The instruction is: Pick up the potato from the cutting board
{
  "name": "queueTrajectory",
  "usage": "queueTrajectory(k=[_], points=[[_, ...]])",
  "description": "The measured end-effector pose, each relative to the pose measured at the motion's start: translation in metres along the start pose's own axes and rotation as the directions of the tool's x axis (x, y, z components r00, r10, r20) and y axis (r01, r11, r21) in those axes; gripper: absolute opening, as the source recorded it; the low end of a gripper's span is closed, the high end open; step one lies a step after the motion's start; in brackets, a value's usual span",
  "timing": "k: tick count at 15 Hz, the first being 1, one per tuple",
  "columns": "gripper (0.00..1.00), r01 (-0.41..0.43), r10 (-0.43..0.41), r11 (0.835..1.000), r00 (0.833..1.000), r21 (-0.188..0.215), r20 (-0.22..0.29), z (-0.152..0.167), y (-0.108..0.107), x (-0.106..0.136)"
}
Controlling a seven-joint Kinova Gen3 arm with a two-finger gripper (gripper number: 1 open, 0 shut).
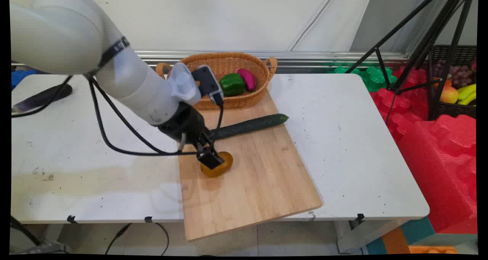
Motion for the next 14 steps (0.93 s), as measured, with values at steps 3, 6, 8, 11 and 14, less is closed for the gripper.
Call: queueTrajectory(k=[3, 6, 8, 11, 14], points=[[1.00, 0.003, -0.002, 1.000, 1.000, -0.009, 0.025, 0.016, 0.004, -0.002], [1.00, 0.001, -0.001, 1.000, 0.999, -0.014, 0.046, 0.030, 0.007, -0.001], [1.00, -0.001, 0.002, 1.000, 0.998, -0.014, 0.058, 0.040, 0.007, -0.001], [1.00, -0.006, 0.006, 1.000, 0.997, -0.011, 0.076, 0.054, 0.005, 0.000], [1.00, -0.013, 0.014, 1.000, 0.996, -0.011, 0.088, 0.064, 0.003, 0.000]])
